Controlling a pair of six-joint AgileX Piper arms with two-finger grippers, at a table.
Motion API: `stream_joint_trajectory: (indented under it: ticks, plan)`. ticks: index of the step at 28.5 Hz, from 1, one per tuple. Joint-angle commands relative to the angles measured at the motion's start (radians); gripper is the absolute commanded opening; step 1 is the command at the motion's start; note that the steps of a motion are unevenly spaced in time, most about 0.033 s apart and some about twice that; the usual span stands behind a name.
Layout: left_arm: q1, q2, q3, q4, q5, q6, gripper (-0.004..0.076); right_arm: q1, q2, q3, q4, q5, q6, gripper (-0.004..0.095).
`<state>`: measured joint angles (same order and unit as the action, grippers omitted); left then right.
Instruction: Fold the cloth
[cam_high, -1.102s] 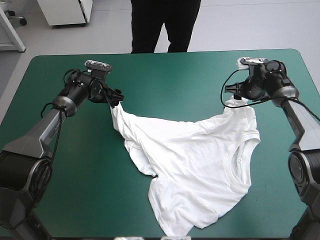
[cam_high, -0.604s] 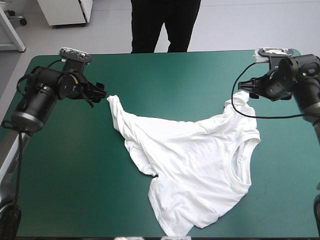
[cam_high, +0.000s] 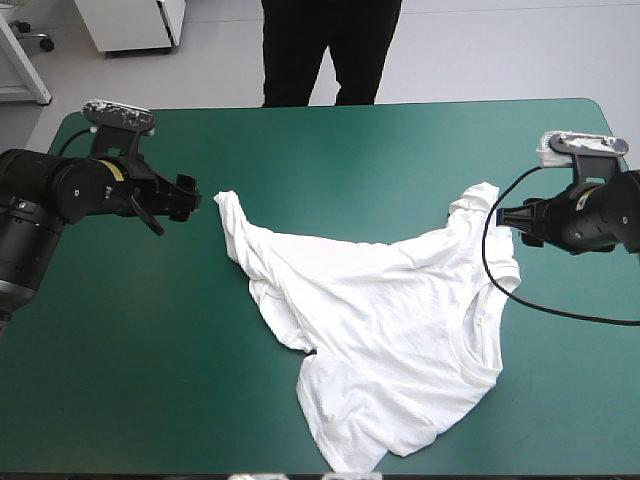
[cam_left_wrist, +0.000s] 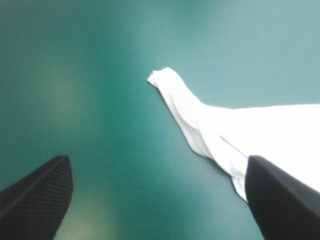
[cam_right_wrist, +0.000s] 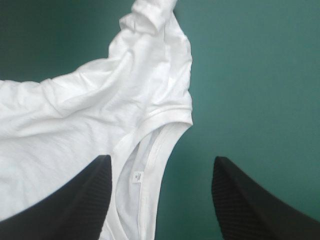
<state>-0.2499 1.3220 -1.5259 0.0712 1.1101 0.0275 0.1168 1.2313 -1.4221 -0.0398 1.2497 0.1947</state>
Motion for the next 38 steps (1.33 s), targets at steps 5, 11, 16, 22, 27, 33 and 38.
stream_joint_trajectory:
  ticks: [5,11,16,22,27,33,38]
  plan:
    - [-0.206,-0.02,0.052,-0.078,0.151,-0.019,0.0671,-0.007,-0.035,0.052,-0.01,-0.024,-0.011,0.0553]
    - [-0.41,-0.02,0.161,-0.071,0.128,-0.142,0.0645,-0.007,-0.035,0.052,-0.041,-0.024,-0.011,0.0553]
    - [-0.565,-0.018,0.248,-0.071,0.07,-0.223,0.0559,-0.007,-0.035,0.052,-0.049,-0.024,-0.008,0.0553]
    - [-0.658,-0.005,0.341,-0.078,0.045,-0.298,0.0546,-0.007,-0.035,0.052,-0.05,-0.024,-0.008,0.0553]
    - [-0.695,0.018,0.402,-0.104,-0.028,-0.305,0.0546,-0.007,-0.035,0.052,-0.05,-0.024,-0.004,0.0553]
    - [-0.719,0.092,0.442,-0.132,-0.083,-0.305,0.0545,-0.007,-0.035,0.052,-0.05,-0.024,0.0,0.0553]
    - [-0.719,0.156,0.482,-0.132,-0.135,-0.305,0.0545,-0.007,-0.035,0.052,-0.05,-0.024,0.0,0.0553]
